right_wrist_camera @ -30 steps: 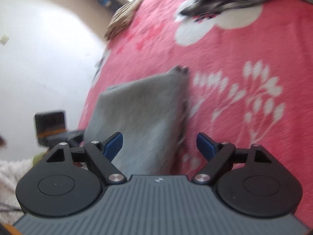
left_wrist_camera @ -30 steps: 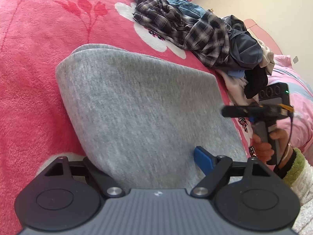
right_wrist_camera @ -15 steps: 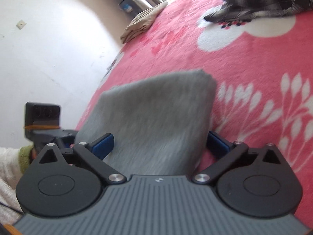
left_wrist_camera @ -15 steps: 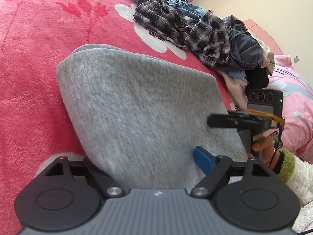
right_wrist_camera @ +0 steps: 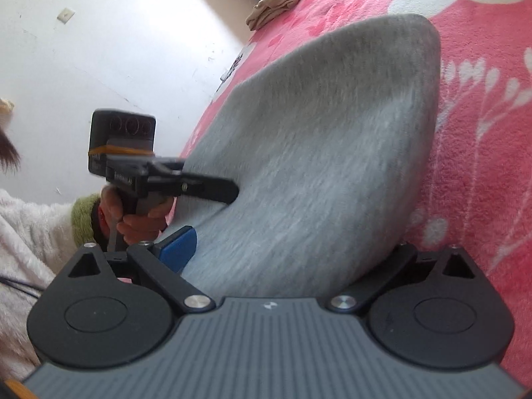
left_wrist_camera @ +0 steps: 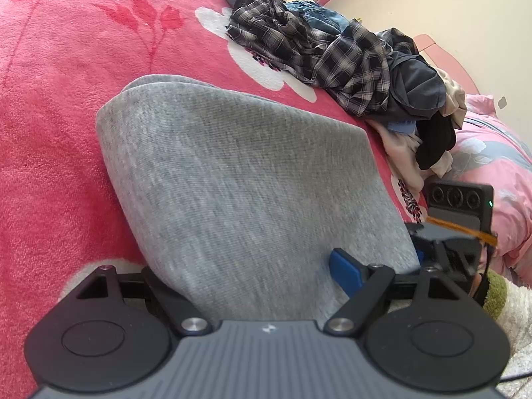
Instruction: Fold clothes
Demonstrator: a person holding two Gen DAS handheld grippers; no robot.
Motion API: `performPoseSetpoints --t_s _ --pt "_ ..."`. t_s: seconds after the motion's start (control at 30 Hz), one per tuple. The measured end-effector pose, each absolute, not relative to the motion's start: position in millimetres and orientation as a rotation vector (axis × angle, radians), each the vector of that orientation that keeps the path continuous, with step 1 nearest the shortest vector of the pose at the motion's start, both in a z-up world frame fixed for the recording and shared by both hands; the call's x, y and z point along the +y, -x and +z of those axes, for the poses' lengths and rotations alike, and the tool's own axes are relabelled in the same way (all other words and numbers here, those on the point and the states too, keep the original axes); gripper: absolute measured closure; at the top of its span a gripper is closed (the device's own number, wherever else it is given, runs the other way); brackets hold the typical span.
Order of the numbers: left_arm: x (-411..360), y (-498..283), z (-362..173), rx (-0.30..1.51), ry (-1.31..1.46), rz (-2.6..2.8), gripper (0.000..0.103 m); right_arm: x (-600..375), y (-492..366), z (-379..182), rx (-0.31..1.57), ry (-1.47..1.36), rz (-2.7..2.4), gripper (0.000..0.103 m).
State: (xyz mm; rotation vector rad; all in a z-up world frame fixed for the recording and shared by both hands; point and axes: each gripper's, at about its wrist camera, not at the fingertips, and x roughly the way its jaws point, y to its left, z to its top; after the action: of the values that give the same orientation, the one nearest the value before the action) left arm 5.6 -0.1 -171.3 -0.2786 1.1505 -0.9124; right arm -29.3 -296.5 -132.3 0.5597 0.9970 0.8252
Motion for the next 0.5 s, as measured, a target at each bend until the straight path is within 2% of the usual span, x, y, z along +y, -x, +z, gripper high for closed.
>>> performPoseSetpoints --t_s 0.03,0.13,0.5 --pt "0 -5 -171 1.151 0.279 -0.912 0.021 -298 24 -133 1.000 -0.572 0.819 0.021" --pt "0 -5 -171 1.150 0.281 -0.909 0.021 -299 8 -136 1.006 -0.592 0.815 0.031" --pt "-1 -5 -170 1.147 0.271 -0.901 0.021 -296 10 -137 0.969 -0.595 0.815 0.034"
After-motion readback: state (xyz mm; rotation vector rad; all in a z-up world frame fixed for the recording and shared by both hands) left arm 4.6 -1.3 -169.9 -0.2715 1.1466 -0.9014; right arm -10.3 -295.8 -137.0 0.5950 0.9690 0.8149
